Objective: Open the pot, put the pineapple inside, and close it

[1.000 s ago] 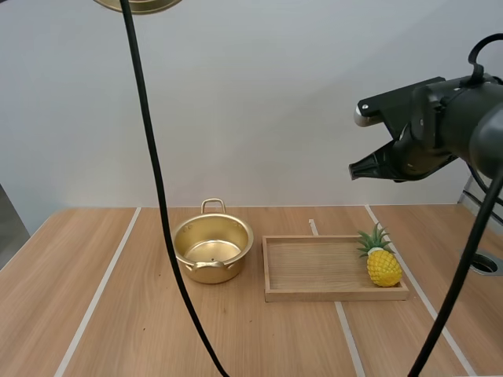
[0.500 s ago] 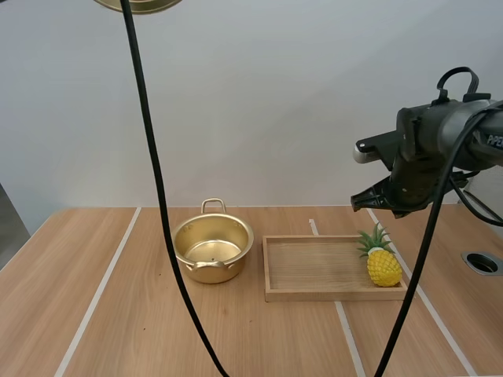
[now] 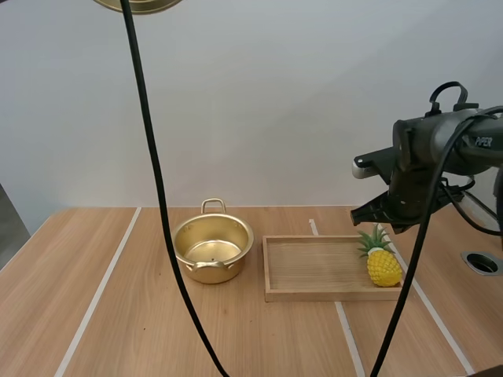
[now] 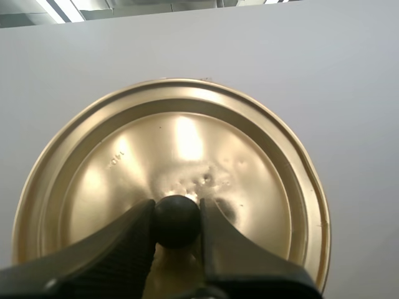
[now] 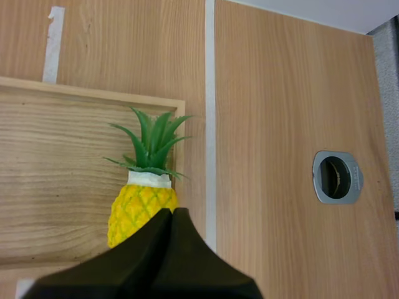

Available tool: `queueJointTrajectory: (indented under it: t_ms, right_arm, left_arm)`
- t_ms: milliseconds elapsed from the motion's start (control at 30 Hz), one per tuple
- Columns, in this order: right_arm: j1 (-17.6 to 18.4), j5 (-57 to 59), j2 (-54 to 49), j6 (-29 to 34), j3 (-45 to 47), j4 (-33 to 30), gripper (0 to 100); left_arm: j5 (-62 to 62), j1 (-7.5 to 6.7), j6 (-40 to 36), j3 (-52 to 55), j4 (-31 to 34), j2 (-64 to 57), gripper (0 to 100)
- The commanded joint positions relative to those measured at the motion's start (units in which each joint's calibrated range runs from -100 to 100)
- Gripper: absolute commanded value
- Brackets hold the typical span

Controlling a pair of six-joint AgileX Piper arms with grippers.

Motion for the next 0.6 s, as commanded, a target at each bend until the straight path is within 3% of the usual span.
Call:
queueJointTrajectory:
  t_ms: [0, 500, 533, 567]
  right_arm:
    - [-0.21, -0.79, 1.62, -0.59, 1.17, 0.41, 0]
    - [-0.21, -4.35, 5.05, -0.88, 2.15, 3.00, 0]
    - [-0.21, -4.41, 5.05, -1.53, 2.15, 3.00, 2]
    - [-0.21, -4.61, 5.05, -2.22, 2.15, 3.00, 15]
  left_arm:
    - [-1.86, -0.07, -0.45, -0.19, 0.21, -0.45, 0]
    - [-1.86, -0.07, -0.45, -0.19, 0.21, -0.45, 0]
    - [-1.86, -0.07, -0.45, -0.19, 0.21, -0.45, 0]
    - [-1.86, -0.07, -0.45, -0.19, 0.21, -0.45, 0]
